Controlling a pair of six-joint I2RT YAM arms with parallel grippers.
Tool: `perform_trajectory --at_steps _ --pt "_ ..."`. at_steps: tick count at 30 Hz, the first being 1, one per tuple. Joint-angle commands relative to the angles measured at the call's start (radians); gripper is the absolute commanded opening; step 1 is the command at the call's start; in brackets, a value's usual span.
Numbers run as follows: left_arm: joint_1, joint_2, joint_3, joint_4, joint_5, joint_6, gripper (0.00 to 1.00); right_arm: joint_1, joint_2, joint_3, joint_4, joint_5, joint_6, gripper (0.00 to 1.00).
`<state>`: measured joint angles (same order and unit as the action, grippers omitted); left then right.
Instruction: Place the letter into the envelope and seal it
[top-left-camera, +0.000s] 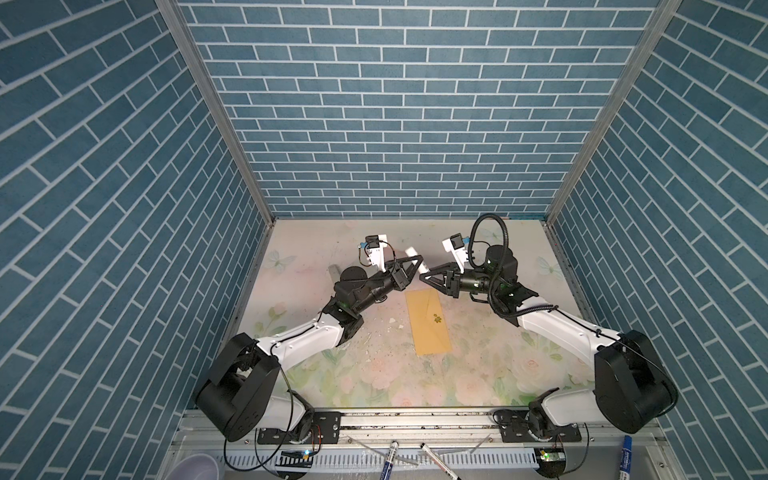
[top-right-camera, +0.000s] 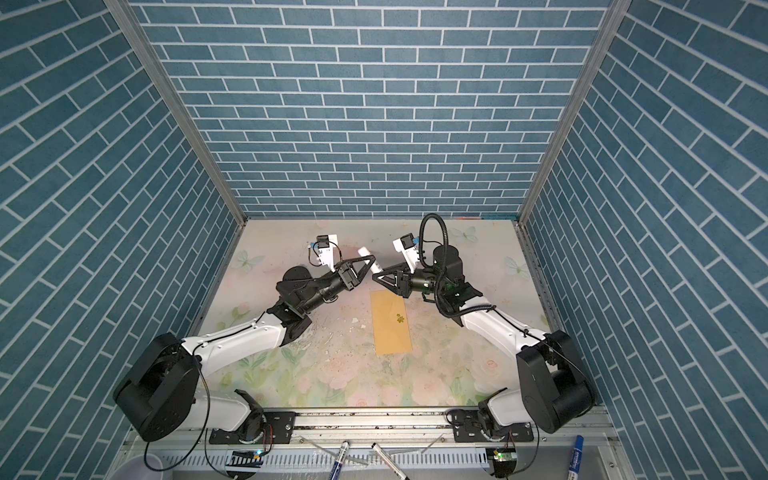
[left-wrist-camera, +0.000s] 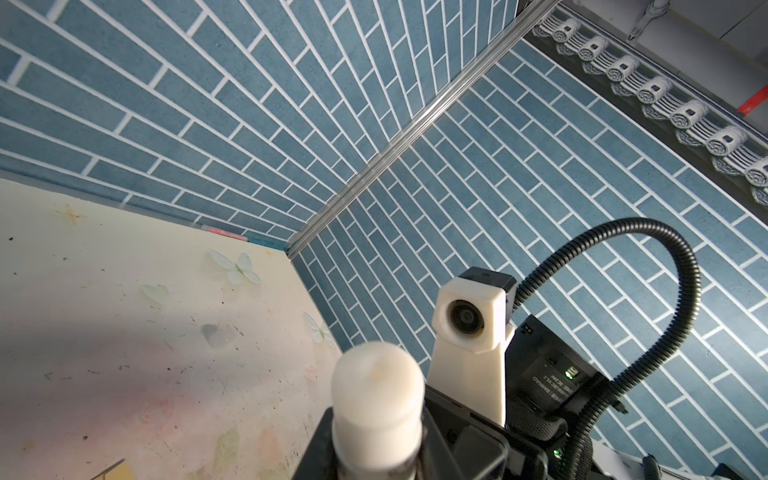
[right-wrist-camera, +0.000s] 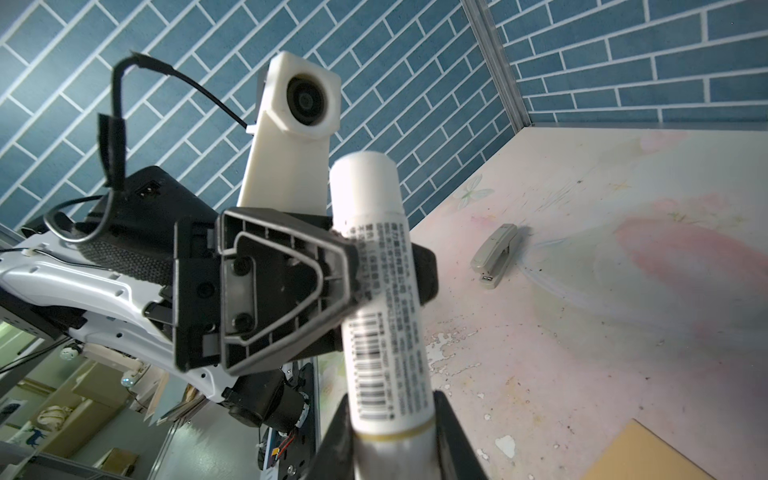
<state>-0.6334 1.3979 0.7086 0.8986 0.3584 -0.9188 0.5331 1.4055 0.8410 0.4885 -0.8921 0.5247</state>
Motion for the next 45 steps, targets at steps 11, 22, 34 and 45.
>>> perform_trajectory --at_steps 11,22,34,45 --pt "0.003 -0.011 0.023 -0.092 -0.03 0.078 0.0 0.029 -0.098 0.037 -0.249 0.395 -0.116 0.0" --pt "-0.001 0.019 0.029 -0.118 -0.053 0.086 0.0 0.441 0.067 0.284 -0.481 1.673 -0.643 0.0" --pt "-0.001 0.005 0.019 -0.116 -0.06 0.087 0.0 0.44 0.013 0.239 -0.466 1.352 -0.588 0.26" --pt "0.011 -0.034 0.049 -0.15 0.014 0.1 0.0 0.059 -0.152 0.017 -0.294 0.233 -0.259 0.67"
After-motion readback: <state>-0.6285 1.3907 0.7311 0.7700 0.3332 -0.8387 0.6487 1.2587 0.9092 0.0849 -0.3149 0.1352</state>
